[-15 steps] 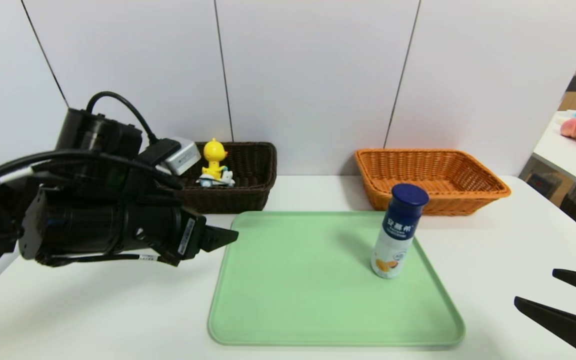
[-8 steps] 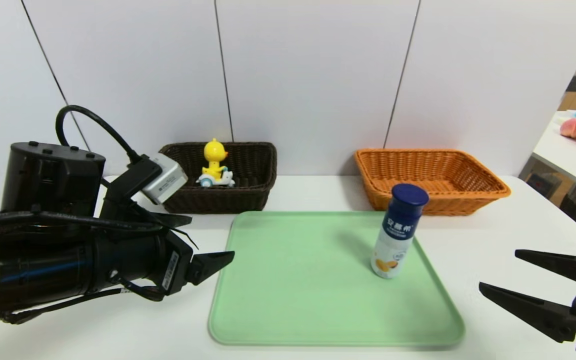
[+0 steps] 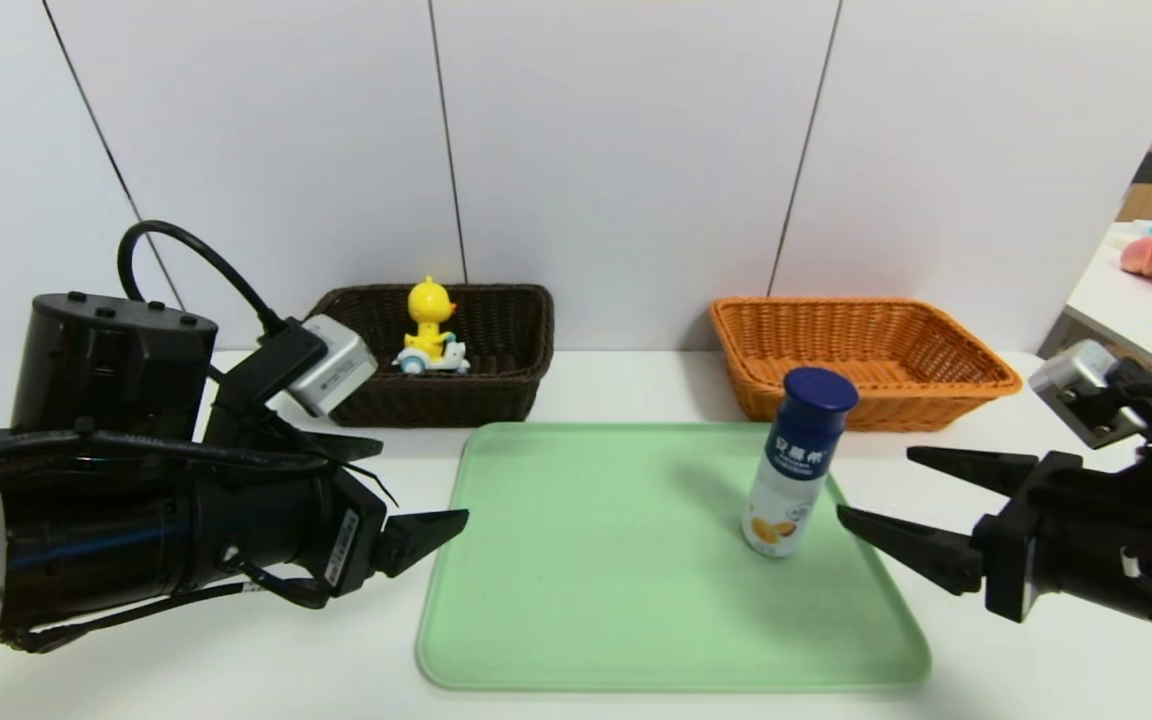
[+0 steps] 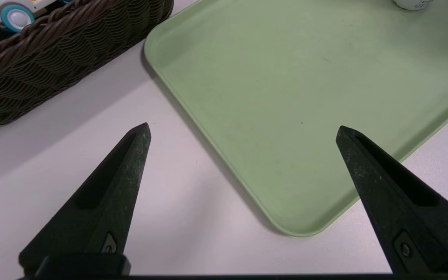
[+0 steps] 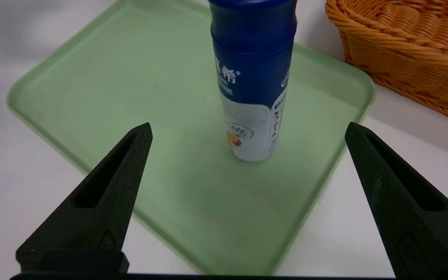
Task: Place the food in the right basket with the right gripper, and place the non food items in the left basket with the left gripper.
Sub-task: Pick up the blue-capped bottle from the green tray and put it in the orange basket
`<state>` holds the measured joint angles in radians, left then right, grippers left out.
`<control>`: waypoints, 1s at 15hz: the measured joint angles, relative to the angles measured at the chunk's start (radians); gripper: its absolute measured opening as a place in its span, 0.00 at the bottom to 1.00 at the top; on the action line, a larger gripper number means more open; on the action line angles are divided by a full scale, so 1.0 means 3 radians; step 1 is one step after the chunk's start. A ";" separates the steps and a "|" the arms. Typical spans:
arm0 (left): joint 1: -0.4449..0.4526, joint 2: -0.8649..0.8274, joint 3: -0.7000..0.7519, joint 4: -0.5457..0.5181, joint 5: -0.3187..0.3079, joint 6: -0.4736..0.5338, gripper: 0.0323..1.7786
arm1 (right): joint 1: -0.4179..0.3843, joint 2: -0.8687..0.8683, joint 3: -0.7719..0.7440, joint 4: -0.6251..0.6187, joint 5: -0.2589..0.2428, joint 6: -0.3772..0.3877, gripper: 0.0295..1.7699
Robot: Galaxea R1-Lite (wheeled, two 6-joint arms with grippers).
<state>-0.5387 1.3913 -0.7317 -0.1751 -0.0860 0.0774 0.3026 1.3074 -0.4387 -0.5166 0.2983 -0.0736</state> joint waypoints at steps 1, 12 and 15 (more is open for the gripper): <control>0.0000 0.0011 0.0000 0.0001 0.0000 0.0000 0.95 | 0.0022 0.0123 0.0000 -0.0174 -0.0065 0.0001 0.97; 0.0000 0.0069 -0.0006 0.0000 -0.0001 0.0011 0.95 | 0.0143 0.0760 -0.0282 -0.0641 -0.0268 -0.0008 0.97; 0.0001 0.0074 -0.0009 0.0000 -0.0005 0.0016 0.95 | 0.0258 0.0911 -0.0314 -0.0874 -0.0399 0.0018 0.97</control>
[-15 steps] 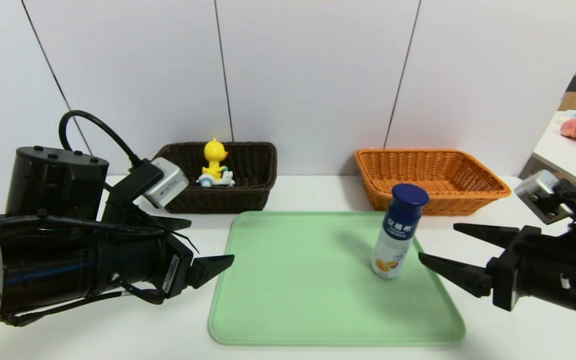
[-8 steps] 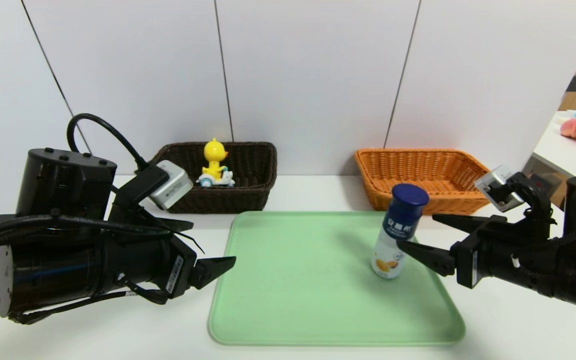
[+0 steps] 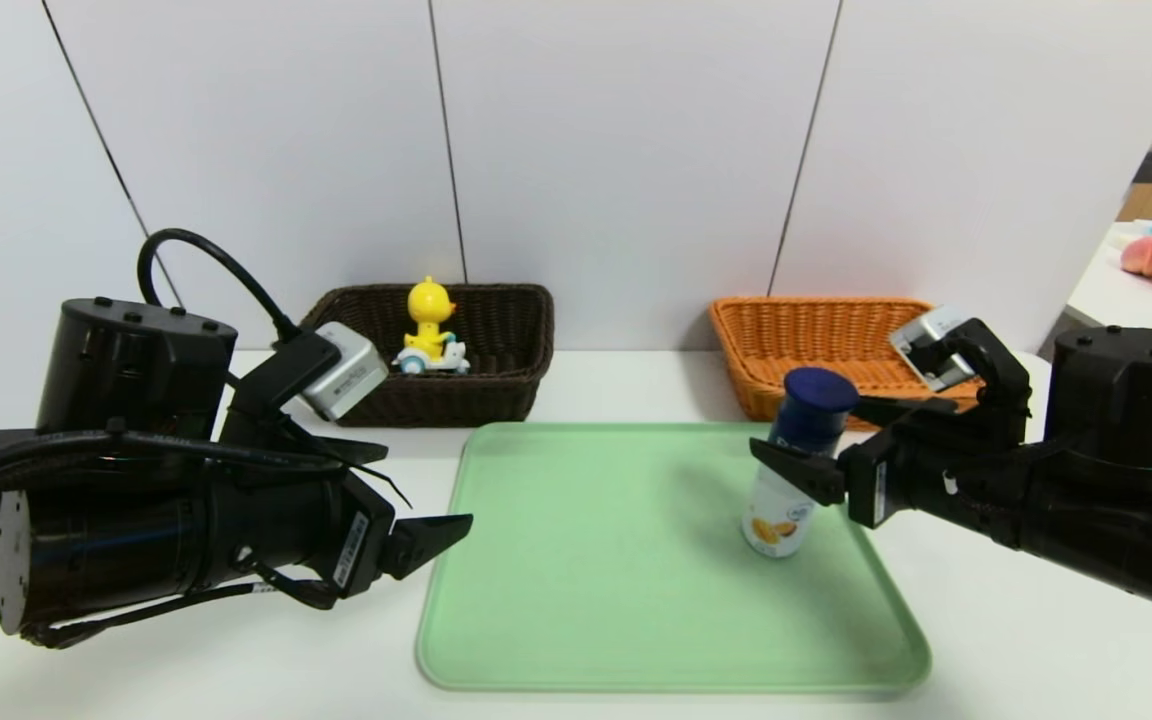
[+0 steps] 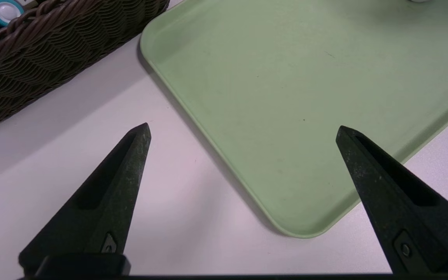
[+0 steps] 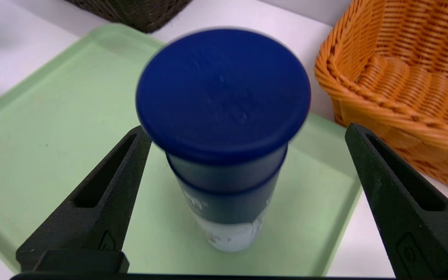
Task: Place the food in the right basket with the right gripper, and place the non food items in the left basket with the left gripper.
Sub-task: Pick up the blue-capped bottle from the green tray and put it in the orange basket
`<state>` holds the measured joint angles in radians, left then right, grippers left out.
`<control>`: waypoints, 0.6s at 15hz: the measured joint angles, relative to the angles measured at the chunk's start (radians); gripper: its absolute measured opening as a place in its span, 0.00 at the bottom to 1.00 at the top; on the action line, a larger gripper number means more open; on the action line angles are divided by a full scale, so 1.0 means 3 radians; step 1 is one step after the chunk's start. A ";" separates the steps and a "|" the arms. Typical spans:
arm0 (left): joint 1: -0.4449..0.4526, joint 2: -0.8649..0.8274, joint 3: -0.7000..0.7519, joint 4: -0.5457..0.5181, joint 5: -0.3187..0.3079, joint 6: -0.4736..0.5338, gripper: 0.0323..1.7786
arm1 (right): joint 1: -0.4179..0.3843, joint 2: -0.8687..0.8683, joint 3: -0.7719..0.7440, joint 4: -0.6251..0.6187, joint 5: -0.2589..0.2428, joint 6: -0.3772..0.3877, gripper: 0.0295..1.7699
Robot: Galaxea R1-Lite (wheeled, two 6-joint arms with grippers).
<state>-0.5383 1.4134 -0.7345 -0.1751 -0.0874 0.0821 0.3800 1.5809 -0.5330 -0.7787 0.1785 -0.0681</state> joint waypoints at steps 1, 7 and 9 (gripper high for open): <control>0.0001 0.0004 -0.0001 0.0000 -0.0001 0.0001 0.95 | 0.0022 0.0028 -0.0006 -0.0019 -0.0004 0.0001 0.97; -0.0004 0.0024 0.0004 0.0001 -0.0004 -0.0006 0.95 | 0.0041 0.0109 -0.0022 -0.0021 -0.0021 -0.0001 0.97; -0.0004 0.0026 0.0008 0.0001 -0.0003 -0.0009 0.95 | 0.0041 0.0109 -0.0019 -0.0021 -0.0021 -0.0001 0.97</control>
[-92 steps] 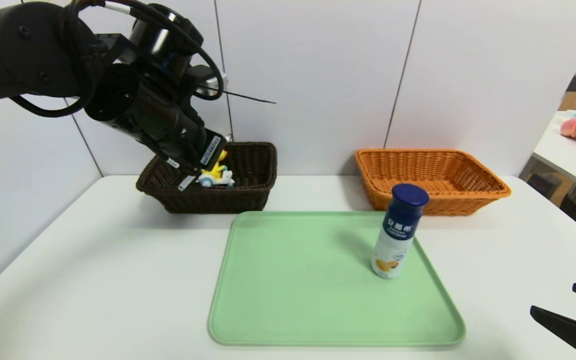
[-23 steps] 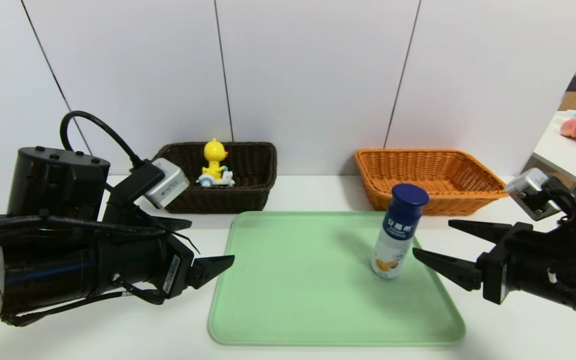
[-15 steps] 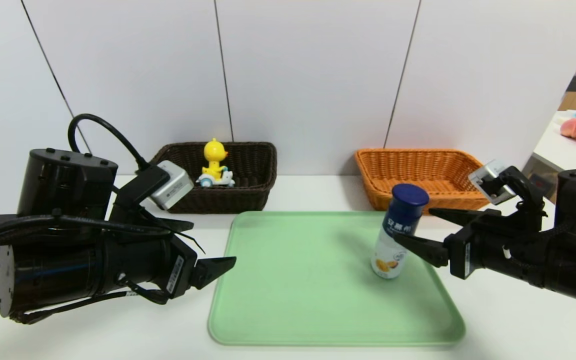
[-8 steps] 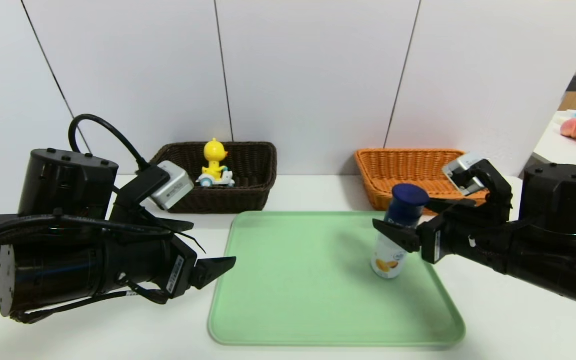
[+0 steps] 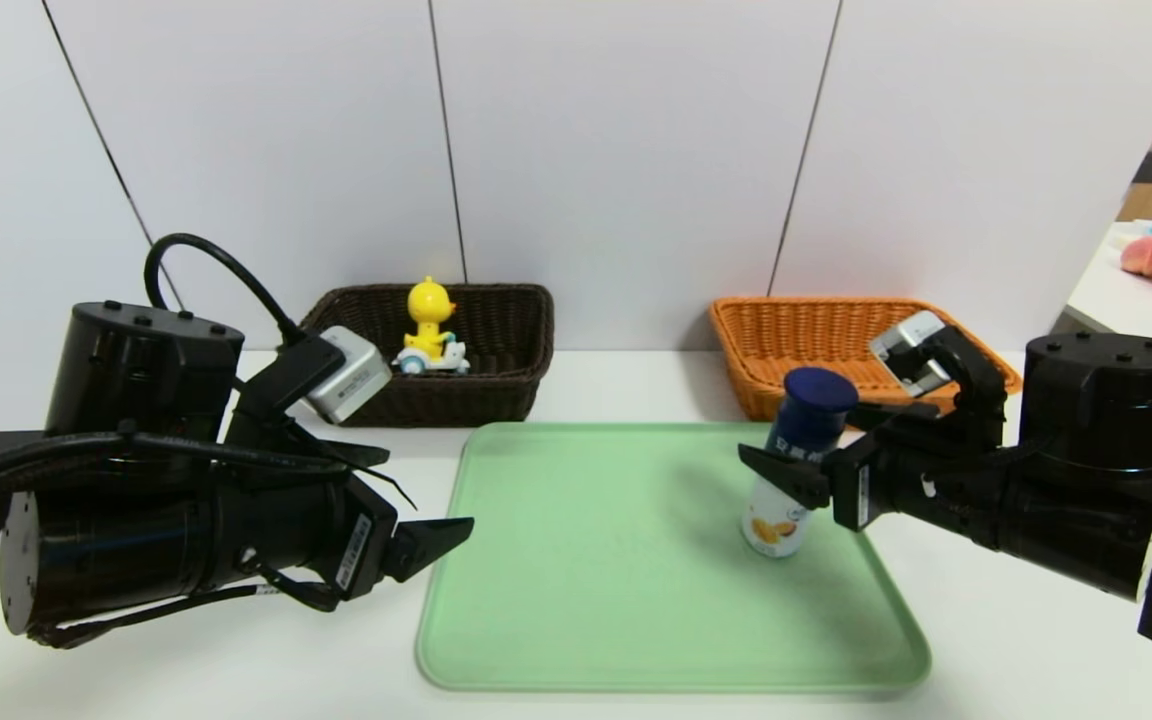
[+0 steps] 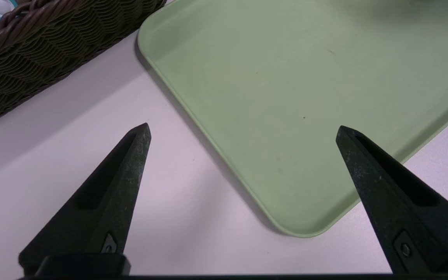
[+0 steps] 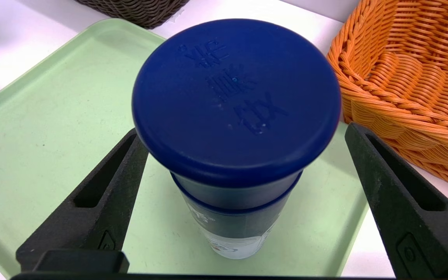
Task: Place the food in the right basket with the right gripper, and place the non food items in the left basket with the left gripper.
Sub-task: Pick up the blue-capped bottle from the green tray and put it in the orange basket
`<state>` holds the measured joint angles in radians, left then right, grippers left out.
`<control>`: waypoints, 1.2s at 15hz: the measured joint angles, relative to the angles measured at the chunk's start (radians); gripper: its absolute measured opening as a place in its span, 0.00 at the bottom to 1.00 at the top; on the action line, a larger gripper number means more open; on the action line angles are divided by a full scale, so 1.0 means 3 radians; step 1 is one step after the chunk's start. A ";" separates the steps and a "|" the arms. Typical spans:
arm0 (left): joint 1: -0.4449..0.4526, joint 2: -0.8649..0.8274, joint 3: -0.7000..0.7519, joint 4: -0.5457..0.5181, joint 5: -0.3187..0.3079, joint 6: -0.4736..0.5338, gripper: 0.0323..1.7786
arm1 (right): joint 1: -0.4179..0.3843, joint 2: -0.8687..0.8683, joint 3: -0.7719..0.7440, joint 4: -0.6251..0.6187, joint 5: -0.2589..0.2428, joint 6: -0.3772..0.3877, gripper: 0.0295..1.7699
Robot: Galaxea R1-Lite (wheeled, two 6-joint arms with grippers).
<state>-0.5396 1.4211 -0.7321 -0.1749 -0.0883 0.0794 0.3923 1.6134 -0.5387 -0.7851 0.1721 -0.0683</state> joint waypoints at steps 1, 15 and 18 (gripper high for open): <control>0.0000 0.0000 0.0001 0.0000 -0.0001 -0.0001 0.95 | 0.0000 0.0000 0.0001 -0.0001 -0.0001 0.0000 0.92; 0.0003 0.0003 0.0005 0.0000 -0.0006 0.0009 0.95 | 0.0015 0.0013 -0.0048 0.0006 -0.0067 0.0091 0.43; 0.0000 -0.0004 -0.0003 -0.0001 -0.0007 0.0011 0.95 | 0.0007 -0.0023 -0.0143 0.0004 -0.0087 0.0177 0.43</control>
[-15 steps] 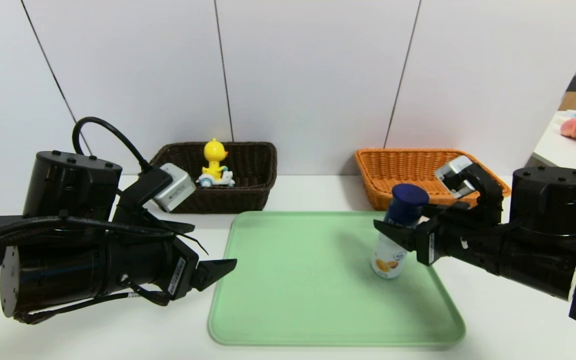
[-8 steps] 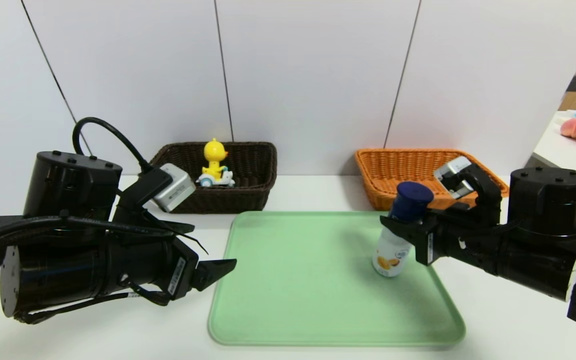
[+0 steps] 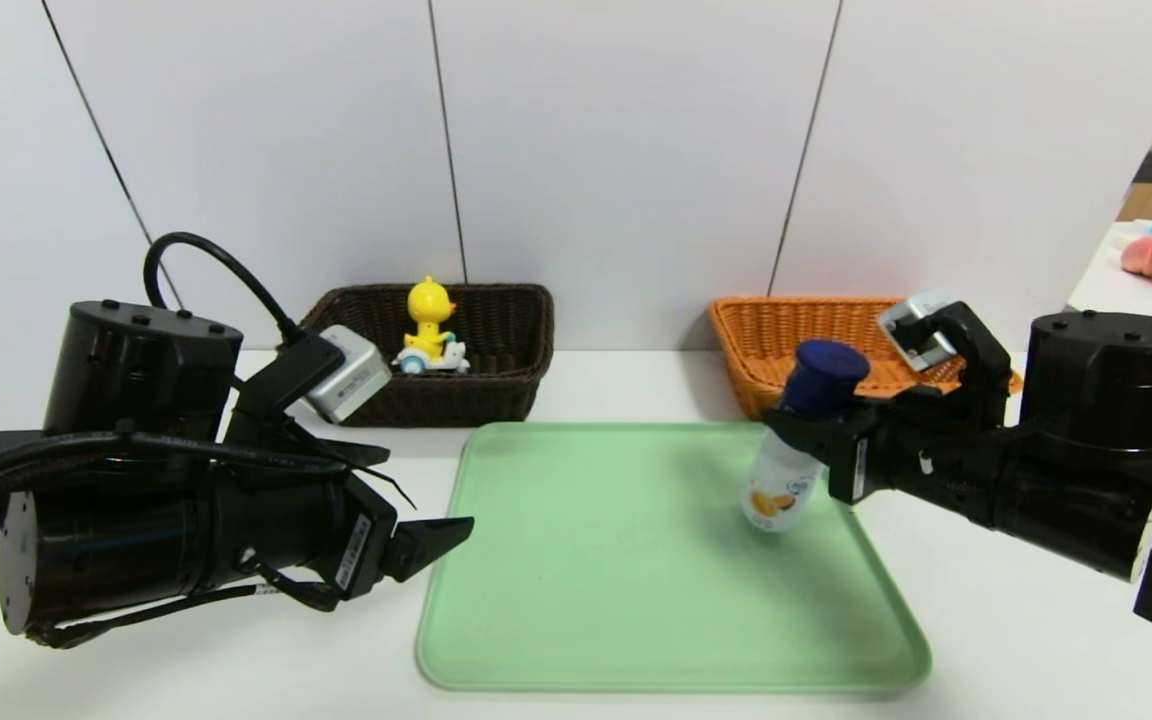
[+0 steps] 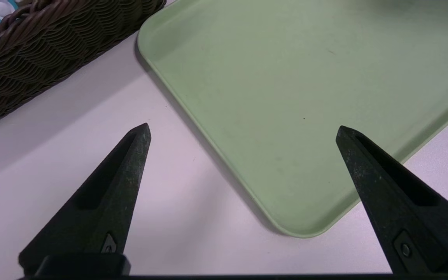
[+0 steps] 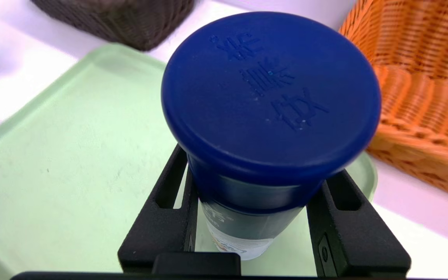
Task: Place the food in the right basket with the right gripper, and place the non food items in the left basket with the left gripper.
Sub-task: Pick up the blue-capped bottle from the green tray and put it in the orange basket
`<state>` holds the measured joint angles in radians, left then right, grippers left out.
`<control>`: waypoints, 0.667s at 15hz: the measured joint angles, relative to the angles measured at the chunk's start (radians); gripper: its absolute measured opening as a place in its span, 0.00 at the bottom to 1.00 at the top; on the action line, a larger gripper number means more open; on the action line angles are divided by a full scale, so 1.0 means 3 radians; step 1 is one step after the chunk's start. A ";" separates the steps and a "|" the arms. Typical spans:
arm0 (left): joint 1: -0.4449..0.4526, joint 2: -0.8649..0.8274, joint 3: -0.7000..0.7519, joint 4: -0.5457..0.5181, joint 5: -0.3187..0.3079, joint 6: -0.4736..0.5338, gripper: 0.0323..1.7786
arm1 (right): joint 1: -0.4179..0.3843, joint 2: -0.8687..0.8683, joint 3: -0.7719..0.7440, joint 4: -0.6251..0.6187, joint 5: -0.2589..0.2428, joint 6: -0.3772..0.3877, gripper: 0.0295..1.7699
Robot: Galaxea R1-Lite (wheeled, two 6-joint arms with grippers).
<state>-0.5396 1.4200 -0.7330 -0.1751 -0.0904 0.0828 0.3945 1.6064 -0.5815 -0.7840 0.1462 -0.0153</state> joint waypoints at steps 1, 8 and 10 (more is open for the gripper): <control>0.0000 -0.0001 0.0000 0.0000 0.0000 -0.0001 0.95 | 0.0000 -0.0018 -0.0013 -0.0001 -0.0001 0.0008 0.43; -0.0001 -0.0011 0.0009 0.0001 0.0001 0.0006 0.95 | -0.0042 -0.0114 -0.0309 0.0043 -0.0018 0.0018 0.43; -0.0001 -0.0021 -0.0004 0.0001 0.0001 0.0008 0.95 | -0.0048 -0.0119 -0.0468 0.0091 -0.0111 0.0014 0.43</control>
<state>-0.5398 1.4138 -0.7340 -0.1749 -0.0902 0.0851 0.3800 1.5706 -0.7219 -0.7566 0.1130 -0.0111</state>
